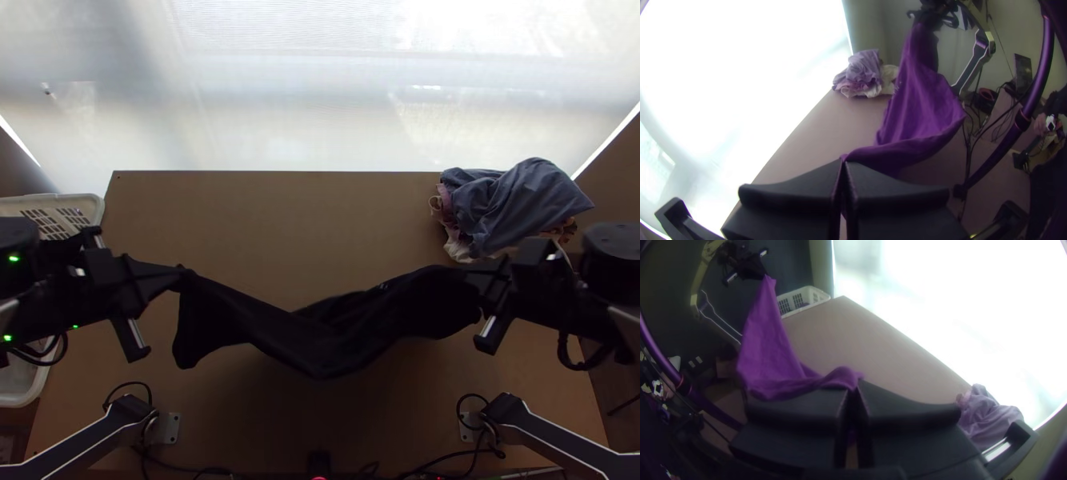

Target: Fold the t-shirt

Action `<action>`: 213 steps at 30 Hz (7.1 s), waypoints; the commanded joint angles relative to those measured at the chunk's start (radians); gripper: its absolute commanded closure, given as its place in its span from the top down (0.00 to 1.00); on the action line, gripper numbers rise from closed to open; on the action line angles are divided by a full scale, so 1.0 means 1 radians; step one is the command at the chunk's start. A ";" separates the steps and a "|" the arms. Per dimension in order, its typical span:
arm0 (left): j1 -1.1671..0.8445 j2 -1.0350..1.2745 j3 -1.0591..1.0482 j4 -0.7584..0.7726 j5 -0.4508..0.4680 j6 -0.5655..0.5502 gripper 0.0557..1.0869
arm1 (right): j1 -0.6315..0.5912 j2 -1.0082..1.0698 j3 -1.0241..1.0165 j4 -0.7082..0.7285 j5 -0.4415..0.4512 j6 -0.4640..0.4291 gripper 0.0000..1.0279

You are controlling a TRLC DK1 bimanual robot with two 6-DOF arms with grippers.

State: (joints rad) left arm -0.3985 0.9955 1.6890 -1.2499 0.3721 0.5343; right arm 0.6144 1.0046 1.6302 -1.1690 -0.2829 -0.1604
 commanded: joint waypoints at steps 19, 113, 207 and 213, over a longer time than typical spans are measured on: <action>0.547 0.425 -0.450 0.768 -0.009 0.062 0.04 | -0.320 0.551 -0.234 0.640 0.030 -0.268 0.03; 0.440 0.971 -0.212 0.704 -0.309 0.300 0.96 | -0.311 0.956 -0.170 0.626 0.376 -0.261 0.96; 0.489 -0.064 -1.068 0.580 -0.228 0.730 0.06 | 0.007 0.078 -0.978 0.466 0.395 -0.350 0.03; 0.481 -0.221 -1.068 0.507 -0.213 0.733 0.06 | -0.005 0.028 -0.938 0.354 0.360 -0.366 0.03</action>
State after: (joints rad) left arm 0.0761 0.9234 0.6209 -0.6579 0.1440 1.2579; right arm 0.6186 1.1042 0.6613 -0.7071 0.1028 -0.5171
